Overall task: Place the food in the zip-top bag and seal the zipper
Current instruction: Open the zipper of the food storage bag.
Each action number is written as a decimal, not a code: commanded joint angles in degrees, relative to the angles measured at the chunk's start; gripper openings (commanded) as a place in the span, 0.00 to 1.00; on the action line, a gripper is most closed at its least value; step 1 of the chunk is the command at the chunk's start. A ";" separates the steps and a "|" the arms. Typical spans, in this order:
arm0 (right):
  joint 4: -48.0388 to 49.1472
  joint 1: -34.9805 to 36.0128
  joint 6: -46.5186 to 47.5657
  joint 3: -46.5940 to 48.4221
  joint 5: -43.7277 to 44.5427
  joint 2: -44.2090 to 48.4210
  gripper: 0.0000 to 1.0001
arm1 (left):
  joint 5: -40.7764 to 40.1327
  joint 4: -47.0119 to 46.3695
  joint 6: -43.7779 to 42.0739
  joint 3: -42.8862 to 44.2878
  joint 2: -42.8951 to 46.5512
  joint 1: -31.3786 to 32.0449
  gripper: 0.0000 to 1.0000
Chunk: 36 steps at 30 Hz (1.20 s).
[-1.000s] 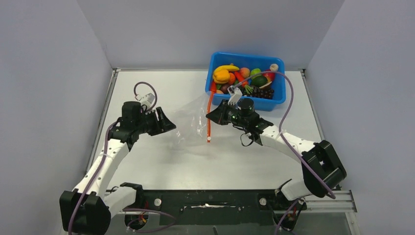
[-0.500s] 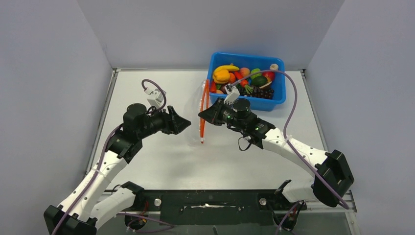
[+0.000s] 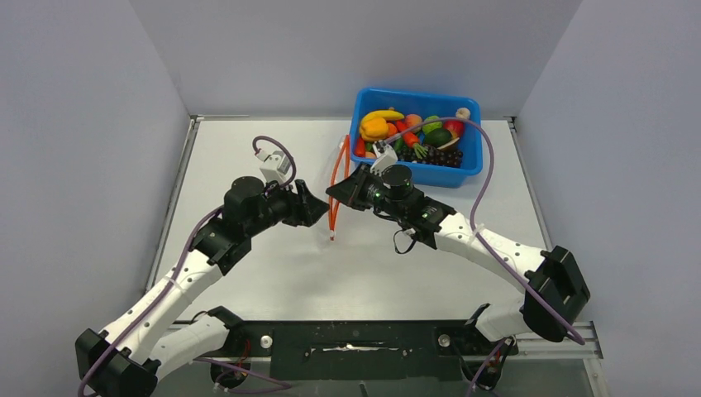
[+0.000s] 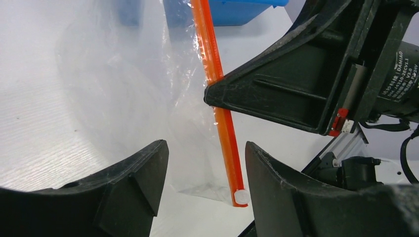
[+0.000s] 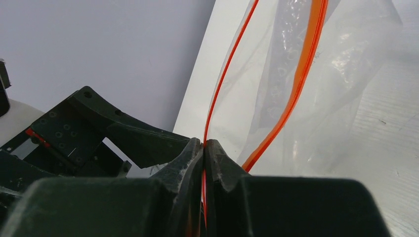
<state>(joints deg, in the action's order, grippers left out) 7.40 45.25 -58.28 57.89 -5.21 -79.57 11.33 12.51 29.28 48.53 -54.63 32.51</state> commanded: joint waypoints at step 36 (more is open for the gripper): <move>-12.12 1.13 -6.92 -0.53 20.48 11.41 0.39 | -0.24 -12.66 6.29 -3.97 1.64 1.64 0.00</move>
<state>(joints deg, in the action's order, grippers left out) -3.49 46.22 -60.40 57.95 7.73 -71.40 10.28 5.67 33.63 44.49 -55.46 34.09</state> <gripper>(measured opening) 0.381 0.010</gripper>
